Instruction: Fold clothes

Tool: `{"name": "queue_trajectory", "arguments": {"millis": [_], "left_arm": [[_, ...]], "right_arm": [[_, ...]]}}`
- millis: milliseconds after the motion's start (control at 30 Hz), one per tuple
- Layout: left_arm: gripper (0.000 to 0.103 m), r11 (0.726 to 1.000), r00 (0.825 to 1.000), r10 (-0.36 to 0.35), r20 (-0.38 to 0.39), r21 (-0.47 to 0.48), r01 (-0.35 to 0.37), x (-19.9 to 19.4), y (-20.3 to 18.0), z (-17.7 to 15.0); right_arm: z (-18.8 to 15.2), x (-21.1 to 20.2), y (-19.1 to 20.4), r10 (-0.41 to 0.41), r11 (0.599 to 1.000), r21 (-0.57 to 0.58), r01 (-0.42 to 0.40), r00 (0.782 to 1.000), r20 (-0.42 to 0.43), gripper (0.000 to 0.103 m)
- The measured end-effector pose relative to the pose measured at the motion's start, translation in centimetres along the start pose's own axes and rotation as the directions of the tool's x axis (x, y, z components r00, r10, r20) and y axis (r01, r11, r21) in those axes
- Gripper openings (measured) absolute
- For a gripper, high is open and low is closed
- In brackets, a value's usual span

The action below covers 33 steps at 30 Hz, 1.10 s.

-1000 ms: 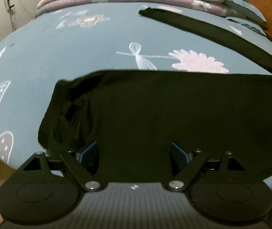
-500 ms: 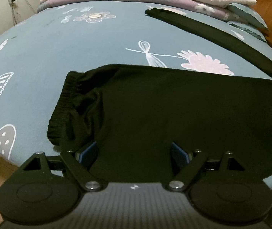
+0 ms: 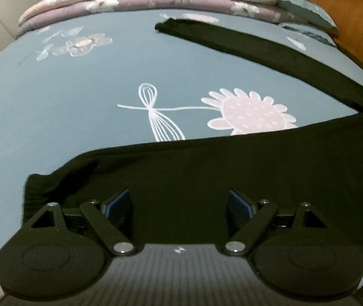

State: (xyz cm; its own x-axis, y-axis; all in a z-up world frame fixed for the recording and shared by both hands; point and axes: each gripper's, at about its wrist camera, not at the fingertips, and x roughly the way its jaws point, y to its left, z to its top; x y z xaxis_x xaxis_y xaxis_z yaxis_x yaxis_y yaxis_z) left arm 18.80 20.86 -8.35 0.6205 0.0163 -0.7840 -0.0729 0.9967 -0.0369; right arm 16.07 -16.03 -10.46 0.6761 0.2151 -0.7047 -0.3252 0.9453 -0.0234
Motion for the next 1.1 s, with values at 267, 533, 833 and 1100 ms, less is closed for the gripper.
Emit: {"name": "queue_trajectory", "arguments": {"millis": [267, 533, 833, 1100], "left_arm": [[0.084, 0.998, 0.999, 0.033, 0.012, -0.054, -0.032, 0.9, 1.7, -0.4], [0.084, 0.998, 0.999, 0.039, 0.01, -0.049, -0.038, -0.9, 0.4, -0.8], [0.084, 0.999, 0.998, -0.036, 0.047, -0.016, 0.037, -3.8, -4.4, -2.6], [0.084, 0.999, 0.999, -0.029, 0.023, 0.017, 0.028, -4.1, -7.3, -2.5]], "right_arm": [[-0.1, 0.0, -0.1, 0.005, 1.0, 0.006, -0.005, 1.0, 0.006, 0.103], [-0.7, -0.2, 0.0, 0.004, 1.0, -0.001, -0.003, 0.999, 0.049, 0.103], [-0.8, -0.5, -0.4, 0.034, 0.999, -0.016, -0.033, 0.997, 0.069, 0.103], [1.7, -4.6, -5.2, -0.056, 0.998, 0.017, 0.054, 0.959, 0.277, 0.103]]}}
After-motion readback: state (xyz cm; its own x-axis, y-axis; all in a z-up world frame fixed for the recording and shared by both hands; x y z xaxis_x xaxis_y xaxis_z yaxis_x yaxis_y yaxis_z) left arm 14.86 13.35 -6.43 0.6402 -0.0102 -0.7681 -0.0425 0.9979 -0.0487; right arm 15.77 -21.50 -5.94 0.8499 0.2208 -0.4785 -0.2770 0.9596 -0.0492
